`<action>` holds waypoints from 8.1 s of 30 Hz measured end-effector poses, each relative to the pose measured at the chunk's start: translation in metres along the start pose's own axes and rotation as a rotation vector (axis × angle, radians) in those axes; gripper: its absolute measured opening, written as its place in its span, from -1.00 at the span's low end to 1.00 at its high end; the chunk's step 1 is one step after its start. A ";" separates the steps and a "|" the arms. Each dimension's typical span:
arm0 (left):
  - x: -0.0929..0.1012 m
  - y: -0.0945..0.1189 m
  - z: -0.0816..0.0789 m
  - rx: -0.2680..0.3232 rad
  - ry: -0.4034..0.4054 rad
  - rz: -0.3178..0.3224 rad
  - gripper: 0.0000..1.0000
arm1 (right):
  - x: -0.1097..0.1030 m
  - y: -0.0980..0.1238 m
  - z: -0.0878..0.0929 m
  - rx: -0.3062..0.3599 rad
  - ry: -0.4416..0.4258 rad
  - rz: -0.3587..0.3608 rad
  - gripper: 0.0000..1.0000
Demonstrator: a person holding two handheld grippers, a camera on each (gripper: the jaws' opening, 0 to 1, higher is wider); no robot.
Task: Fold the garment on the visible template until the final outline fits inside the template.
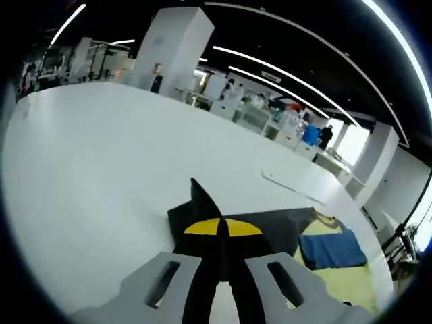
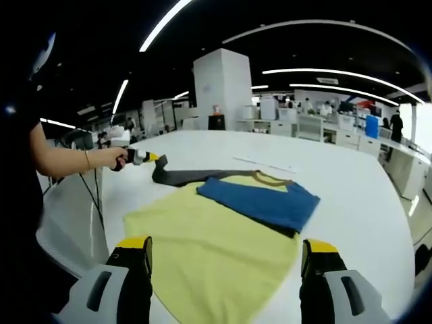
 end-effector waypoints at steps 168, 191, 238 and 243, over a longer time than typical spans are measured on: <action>0.327 -0.031 0.132 -0.206 -0.282 0.901 0.68 | 0.015 -0.002 0.029 -0.051 -0.164 0.044 0.93; 0.210 -0.104 0.094 -0.227 -0.233 0.593 0.91 | 0.015 -0.016 0.034 -0.076 -0.163 0.014 0.91; 0.157 -0.176 0.088 -0.159 -0.301 0.288 -0.97 | 0.026 -0.028 0.063 -0.116 -0.245 0.047 0.79; 0.159 -0.168 0.084 -0.167 -0.286 0.328 -0.72 | 0.025 -0.030 0.058 -0.108 -0.231 0.035 0.82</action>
Point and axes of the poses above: the point that each gripper's makers call its tool centre point, and the gripper's own axes: y roughly backward along the fingers, x roughly to its right, z roughly out of its underside, the point moved 2 cm from there along y, roughly backward along the fingers, and after that the axes turned 8 degrees about x, right-handed, at the moved point
